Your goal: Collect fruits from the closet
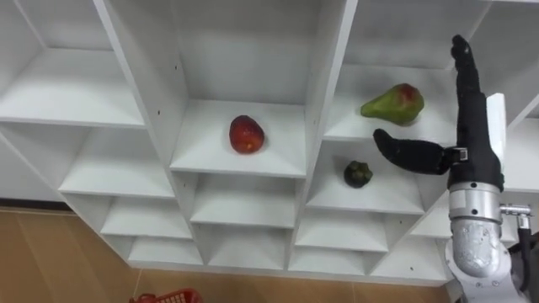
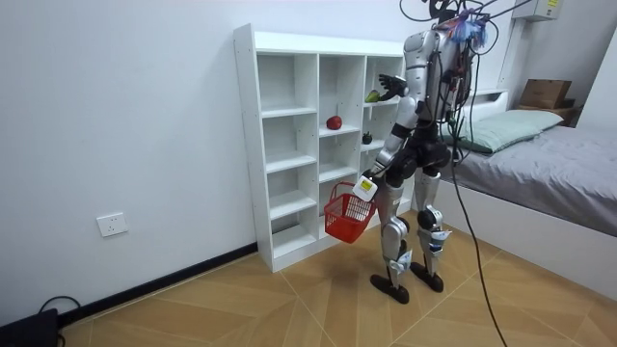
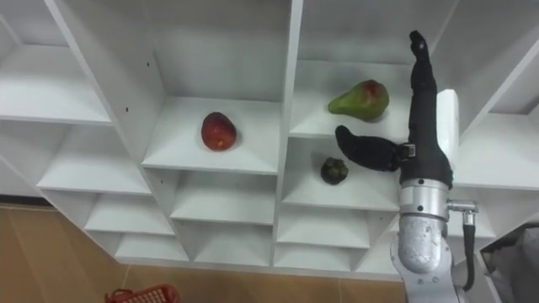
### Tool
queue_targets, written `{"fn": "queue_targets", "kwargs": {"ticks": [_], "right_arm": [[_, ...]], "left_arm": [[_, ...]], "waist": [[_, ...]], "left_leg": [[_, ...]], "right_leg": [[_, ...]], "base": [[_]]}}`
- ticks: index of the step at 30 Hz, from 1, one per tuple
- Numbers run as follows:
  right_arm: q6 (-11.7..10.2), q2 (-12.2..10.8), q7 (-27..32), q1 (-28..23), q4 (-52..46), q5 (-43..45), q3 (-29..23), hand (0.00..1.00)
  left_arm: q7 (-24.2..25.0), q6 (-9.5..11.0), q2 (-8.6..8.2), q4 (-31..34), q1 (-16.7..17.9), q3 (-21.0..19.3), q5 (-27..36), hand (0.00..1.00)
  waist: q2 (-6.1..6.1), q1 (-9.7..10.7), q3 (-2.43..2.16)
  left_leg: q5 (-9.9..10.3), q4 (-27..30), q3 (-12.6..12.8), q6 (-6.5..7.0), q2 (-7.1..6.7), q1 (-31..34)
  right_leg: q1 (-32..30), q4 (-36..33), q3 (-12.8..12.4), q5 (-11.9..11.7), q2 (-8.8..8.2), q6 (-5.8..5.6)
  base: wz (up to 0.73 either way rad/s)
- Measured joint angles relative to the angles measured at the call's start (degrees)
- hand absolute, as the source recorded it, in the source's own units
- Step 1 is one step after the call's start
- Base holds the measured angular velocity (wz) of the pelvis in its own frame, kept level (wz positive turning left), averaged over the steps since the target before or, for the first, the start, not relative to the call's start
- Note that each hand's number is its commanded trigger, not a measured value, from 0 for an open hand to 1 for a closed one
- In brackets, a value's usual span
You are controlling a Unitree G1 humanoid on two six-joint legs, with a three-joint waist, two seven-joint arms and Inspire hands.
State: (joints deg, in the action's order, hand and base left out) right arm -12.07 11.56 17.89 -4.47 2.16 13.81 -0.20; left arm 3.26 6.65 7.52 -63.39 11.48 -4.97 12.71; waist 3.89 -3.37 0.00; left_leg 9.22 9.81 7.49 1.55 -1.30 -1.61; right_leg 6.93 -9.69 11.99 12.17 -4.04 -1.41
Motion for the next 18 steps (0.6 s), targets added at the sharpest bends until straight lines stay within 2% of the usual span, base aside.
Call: {"fn": "queue_targets", "kwargs": {"ticks": [2, 5, 10, 12, 18], "right_arm": [[1.0, 1.0, -1.1, 1.3, 2.6, -3.1, 0.0, 0.0], [2.4, 2.9, -1.9, 3.1, 4.1, -5.6, -0.2, 0.0], [3.6, 4.7, -1.9, 5.9, 4.3, -6.9, -0.3, 0.0], [3.6, 4.7, -1.9, 6.8, 4.5, -6.9, -0.5, 0.0], [4.0, 4.7, -1.9, 9.0, 7.7, -6.7, -0.5, 0.0]], "left_arm": [[0.7, -0.1, 0.21, -0.2, -0.4, 0.0, 0.0, 1.0], [1.0, -0.2, 0.31, -0.4, -0.6, 0.0, 0.0, 1.0], [1.2, -0.6, 0.5, -0.7, -0.6, 0.0, 0.0, 1.0], [1.2, -0.9, 0.64, -0.7, -0.7, 0.0, 0.0, 1.0], [0.8, -1.3, 0.96, -0.6, -0.7, 0.3, 0.1, 1.0]], "waist": [[0.1, 0.0, 0.21], [0.16, 0.0, 0.23], [0.46, -0.1, 0.43], [0.75, -0.1, 0.57], [1.06, -0.1, 0.54]], "left_leg": [[0.0, 0.1, -0.2, 0.0, -0.01, 0.2], [-0.3, -0.1, -0.5, 0.01, -0.12, 0.5], [-0.4, -0.2, -1.1, 0.0, -0.25, 0.5], [-0.4, -0.2, -1.4, 0.0, -0.27, 0.4], [-0.4, -0.2, -1.6, 0.03, -0.38, 0.4]], "right_leg": [[0.0, 0.0, 0.3, 0.0, -0.01, 0.01], [0.0, 0.0, 0.5, 0.0, -0.07, 0.01], [-0.1, 0.0, 0.9, 0.0, -0.09, 0.0], [-0.1, 0.0, 0.9, 0.0, -0.08, 0.0], [0.1, 0.0, 1.9, 0.0, -0.22, -0.01]], "base": [[0.05], [0.05], [0.06], [0.06], [0.03]]}}
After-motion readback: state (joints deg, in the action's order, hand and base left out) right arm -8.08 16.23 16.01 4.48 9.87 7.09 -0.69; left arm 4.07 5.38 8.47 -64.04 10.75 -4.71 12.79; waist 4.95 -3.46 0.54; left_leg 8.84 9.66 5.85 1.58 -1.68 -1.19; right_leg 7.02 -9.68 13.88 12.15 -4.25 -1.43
